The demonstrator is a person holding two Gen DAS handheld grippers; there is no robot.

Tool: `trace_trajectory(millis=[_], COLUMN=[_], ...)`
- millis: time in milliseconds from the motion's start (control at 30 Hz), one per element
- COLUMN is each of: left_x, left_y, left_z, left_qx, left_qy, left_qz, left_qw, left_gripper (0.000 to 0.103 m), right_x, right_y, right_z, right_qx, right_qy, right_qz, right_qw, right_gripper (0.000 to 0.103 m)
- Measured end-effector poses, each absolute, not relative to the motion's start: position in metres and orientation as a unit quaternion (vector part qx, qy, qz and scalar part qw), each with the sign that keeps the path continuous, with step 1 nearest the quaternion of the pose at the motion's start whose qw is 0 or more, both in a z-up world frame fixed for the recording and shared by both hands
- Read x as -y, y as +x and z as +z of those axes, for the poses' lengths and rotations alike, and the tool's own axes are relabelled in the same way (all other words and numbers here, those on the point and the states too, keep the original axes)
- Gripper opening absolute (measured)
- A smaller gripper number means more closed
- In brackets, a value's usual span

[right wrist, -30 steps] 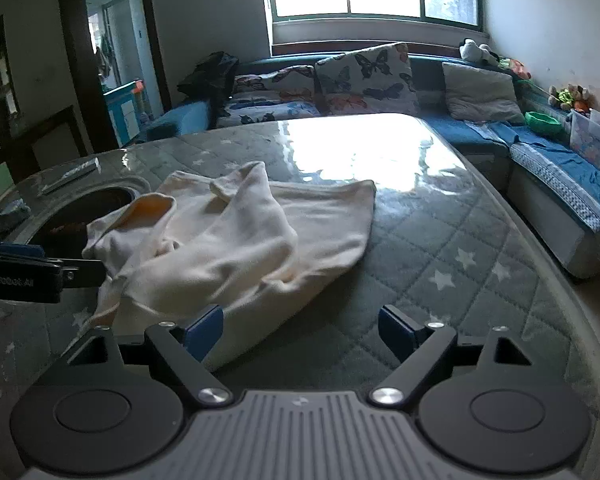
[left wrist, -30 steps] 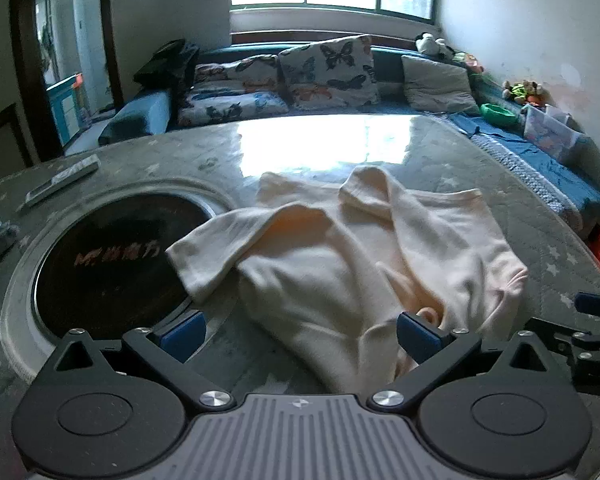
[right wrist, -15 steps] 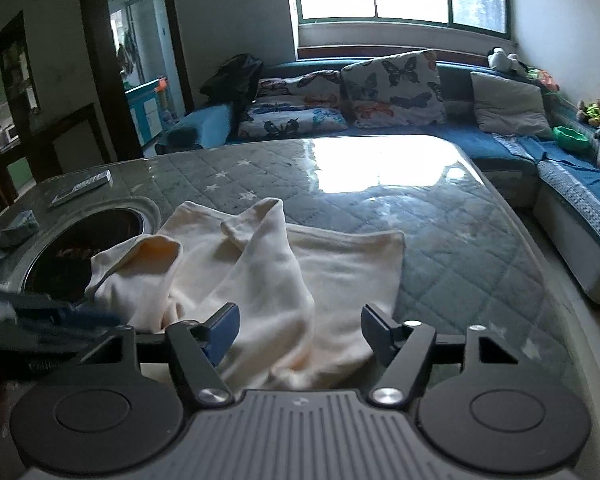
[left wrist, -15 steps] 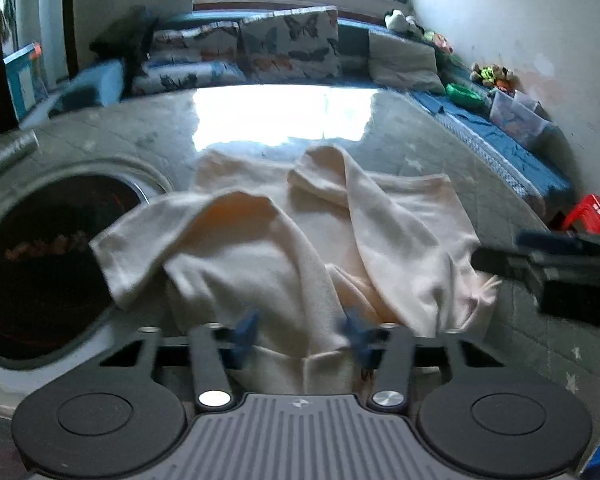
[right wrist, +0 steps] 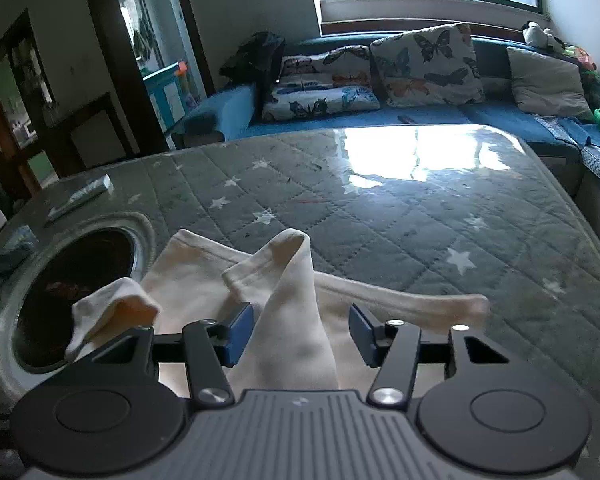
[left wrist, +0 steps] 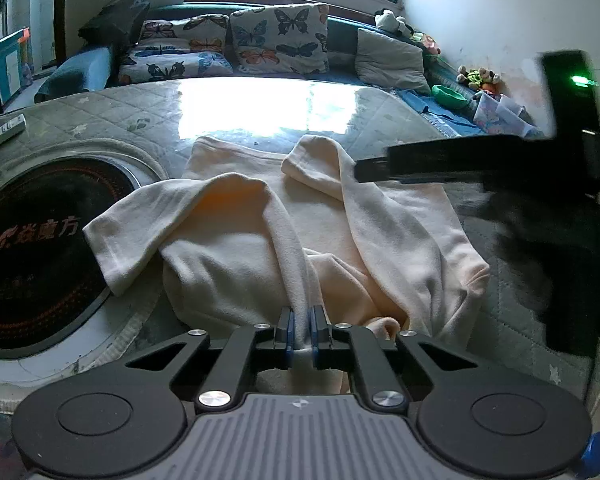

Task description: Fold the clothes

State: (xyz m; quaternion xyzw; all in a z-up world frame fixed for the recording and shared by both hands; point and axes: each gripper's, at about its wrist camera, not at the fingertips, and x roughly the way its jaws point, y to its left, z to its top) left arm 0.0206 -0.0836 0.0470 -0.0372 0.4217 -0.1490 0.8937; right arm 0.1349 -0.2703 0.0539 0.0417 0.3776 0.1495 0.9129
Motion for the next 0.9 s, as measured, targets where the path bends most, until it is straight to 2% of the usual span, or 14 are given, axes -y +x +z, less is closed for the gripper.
trace_trajectory(millis=[133, 200, 233, 300, 600, 900], left_x=[0.082, 0.081, 0.08, 0.079, 0.078, 0.076], left_y=[0.021, 0.021, 0.021, 0.021, 0.018, 0.006], left_z=[0.046, 0.045, 0.045, 0.045, 0.046, 0.049], left_qx=[-0.423, -0.426, -0.426, -0.426, -0.422, -0.414], left_qy=[-0.037, -0.038, -0.037, -0.036, -0.034, -0.028], left_qz=[-0.148, -0.145, -0.143, -0.141, -0.134, -0.134], left_qw=[0.893, 0.892, 0.892, 0.893, 0.896, 0.9], left_gripper=[0.009, 0.009, 0.009, 0.009, 0.009, 0.005], right_x=[0.262, 0.26, 0.26, 0.262, 0.312, 0.39], right_y=[0.154, 0.156, 0.156, 0.154, 0.098, 0.015], right_z=[0.041, 0.036, 0.034, 0.037, 0.083, 0.102], right_qx=[-0.397, -0.4, -0.4, -0.393, -0.323, -0.298], right_qy=[0.041, 0.04, 0.038, 0.04, 0.03, 0.045], right_qz=[0.157, 0.157, 0.155, 0.155, 0.106, 0.033], right_qw=[0.904, 0.902, 0.902, 0.905, 0.94, 0.953], right_gripper=[0.044, 0.026, 0.023, 0.01, 0.007, 0.007])
